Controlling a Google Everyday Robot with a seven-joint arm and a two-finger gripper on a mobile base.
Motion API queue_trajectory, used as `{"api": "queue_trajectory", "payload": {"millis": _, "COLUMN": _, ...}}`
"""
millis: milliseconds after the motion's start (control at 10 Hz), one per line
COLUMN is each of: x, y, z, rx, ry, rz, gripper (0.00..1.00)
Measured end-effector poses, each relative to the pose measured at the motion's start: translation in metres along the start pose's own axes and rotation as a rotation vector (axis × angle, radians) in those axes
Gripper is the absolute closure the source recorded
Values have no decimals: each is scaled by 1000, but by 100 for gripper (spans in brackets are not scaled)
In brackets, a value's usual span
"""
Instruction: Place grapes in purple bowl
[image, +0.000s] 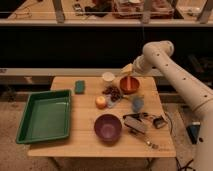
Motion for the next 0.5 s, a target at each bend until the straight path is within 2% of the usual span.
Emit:
{"api": "queue_trajectory", "payload": {"millis": 100, "x": -5, "y": -9, "z": 9, "rx": -8, "ry": -47, "rz": -14, "gripper": 20}}
{"api": "queue_trajectory", "payload": {"millis": 200, "x": -9, "y": -19, "z": 17, "rx": -1, "ry": -67, "rz": -24, "gripper": 20}}
{"api": "queue_trajectory", "payload": {"millis": 500, "x": -30, "y": -37, "z": 47, "rx": 50, "ry": -76, "rz": -39, "gripper": 20}}
